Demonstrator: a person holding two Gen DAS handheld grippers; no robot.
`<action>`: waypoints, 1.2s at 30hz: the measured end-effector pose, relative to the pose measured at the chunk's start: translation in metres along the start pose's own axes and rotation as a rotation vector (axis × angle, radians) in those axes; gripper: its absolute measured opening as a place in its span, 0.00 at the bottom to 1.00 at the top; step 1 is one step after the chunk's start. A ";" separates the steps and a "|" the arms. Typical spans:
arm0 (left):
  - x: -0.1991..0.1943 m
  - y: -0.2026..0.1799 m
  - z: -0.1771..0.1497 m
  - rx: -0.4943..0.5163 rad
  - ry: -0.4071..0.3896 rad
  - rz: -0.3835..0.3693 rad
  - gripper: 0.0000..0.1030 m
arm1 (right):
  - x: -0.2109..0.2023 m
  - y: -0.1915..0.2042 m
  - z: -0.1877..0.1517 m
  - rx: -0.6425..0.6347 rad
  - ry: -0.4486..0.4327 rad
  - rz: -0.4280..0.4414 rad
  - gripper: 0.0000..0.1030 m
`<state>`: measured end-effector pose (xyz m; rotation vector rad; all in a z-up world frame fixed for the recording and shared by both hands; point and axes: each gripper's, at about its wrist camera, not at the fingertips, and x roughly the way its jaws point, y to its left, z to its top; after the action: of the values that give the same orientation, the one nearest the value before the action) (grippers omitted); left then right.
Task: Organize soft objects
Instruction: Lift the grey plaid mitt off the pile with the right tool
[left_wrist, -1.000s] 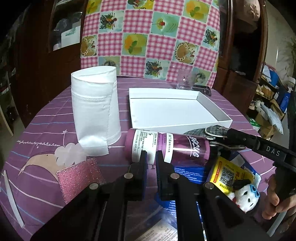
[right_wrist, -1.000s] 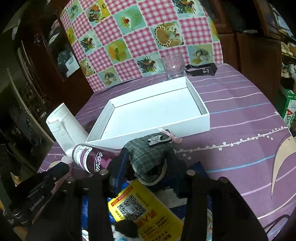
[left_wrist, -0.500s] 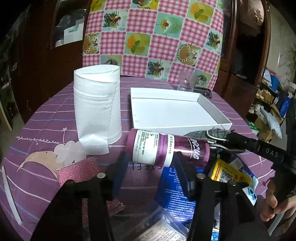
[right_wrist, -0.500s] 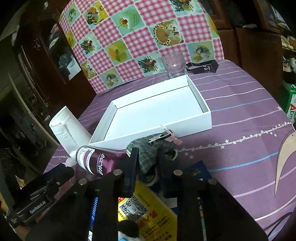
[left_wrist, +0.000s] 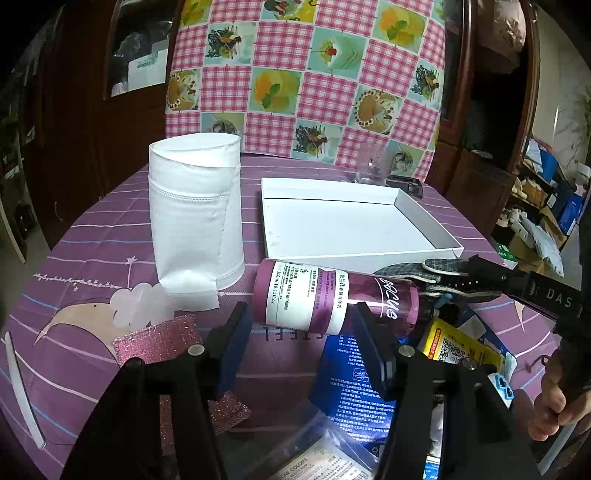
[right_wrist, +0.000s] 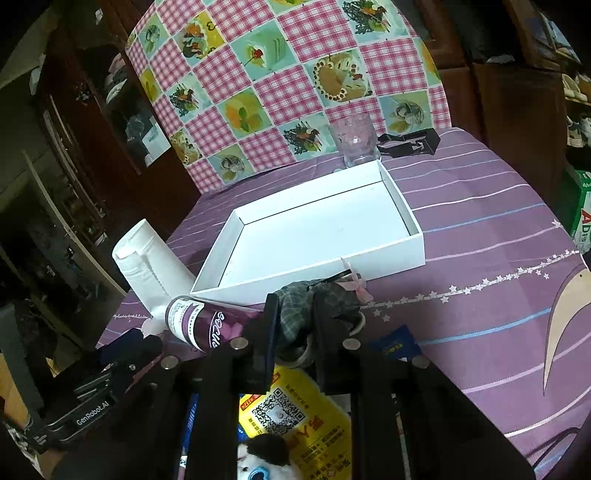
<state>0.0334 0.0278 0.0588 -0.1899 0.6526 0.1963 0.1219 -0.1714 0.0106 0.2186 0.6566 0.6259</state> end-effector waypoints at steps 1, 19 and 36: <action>0.000 0.000 0.000 0.000 0.000 0.000 0.55 | 0.001 0.000 0.000 -0.007 0.007 -0.004 0.18; -0.001 -0.002 -0.001 0.010 -0.001 -0.015 0.55 | 0.001 0.005 0.000 -0.028 -0.008 -0.044 0.61; -0.001 -0.005 -0.002 0.023 -0.002 -0.026 0.55 | 0.026 -0.021 -0.005 0.100 0.068 0.011 0.27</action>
<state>0.0325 0.0226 0.0587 -0.1762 0.6500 0.1641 0.1450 -0.1718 -0.0142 0.2953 0.7532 0.6139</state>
